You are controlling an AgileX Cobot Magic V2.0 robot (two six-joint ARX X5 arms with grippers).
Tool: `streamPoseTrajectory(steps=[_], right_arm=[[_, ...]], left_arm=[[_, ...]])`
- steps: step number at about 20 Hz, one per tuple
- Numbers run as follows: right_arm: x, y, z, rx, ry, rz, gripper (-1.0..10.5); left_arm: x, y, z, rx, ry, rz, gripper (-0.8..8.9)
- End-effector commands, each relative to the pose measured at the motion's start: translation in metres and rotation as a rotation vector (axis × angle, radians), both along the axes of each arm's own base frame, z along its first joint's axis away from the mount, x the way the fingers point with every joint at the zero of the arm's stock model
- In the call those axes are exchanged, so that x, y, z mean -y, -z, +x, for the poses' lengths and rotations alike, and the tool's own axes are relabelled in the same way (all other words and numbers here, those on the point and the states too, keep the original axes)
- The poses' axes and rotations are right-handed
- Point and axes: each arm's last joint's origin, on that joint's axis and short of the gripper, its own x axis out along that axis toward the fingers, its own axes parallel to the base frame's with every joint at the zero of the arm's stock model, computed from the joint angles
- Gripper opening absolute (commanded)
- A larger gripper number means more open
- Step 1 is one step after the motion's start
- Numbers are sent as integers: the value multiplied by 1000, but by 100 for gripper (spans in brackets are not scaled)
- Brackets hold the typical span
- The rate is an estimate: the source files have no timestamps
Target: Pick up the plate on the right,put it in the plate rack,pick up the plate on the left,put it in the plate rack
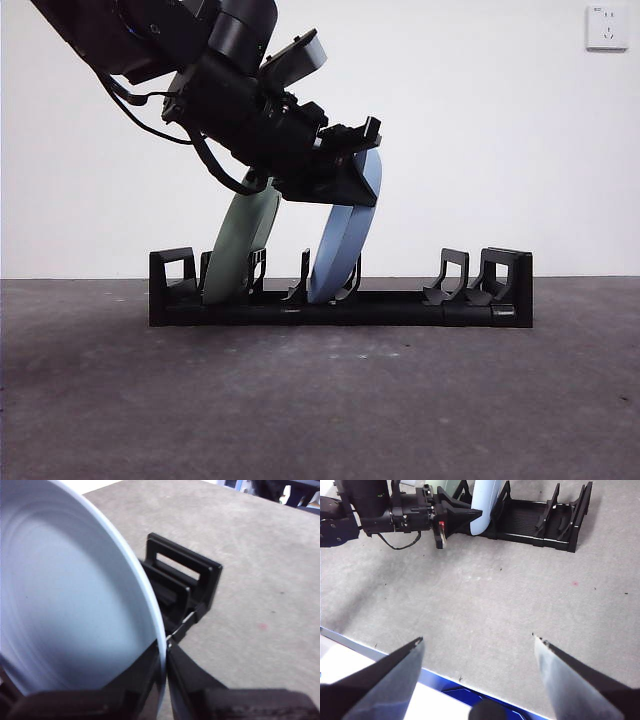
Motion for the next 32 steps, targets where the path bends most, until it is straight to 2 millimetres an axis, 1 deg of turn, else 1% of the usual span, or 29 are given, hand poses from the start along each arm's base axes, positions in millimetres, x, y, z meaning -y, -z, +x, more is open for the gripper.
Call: streamPoseTrajectory(steps=[1,6,9,15,18,20,23,27,29,31,32], right_arm=[[0,4,-1,-32,4,-5,378],[0,4,-1,-32,3,-5,378],[0,4,-1,-29,-1,-9,378],[0,4,-1,-26,-2,-13,378],[0,4,-1,-23,-5,-18,378],[0,4,-1,-21,-5,-22,378],[0,4,-1,-16,-12,-28,378],[0,4,-1,-12,-19,-35,378],[0,4,-1,-9,-23,-38,378],[0,4,-1,-6,-28,-44,378],[0,4,-1,-1,-37,-52,378]], left_arm=[[-1,5,3,0,-41,24,-7],[-5,6,4,-21,-40,30,11],[-3,7,3,-42,6,21,105],[2,6,-2,-53,22,8,105],[5,0,-6,-60,23,-19,105],[6,-12,-12,-34,35,-37,105],[4,-36,-22,8,48,-71,105],[-2,-68,-44,26,70,-85,105],[-9,-87,-61,24,88,-84,105],[-18,-106,-84,6,108,-71,104],[-26,-117,-99,-9,120,-59,104]])
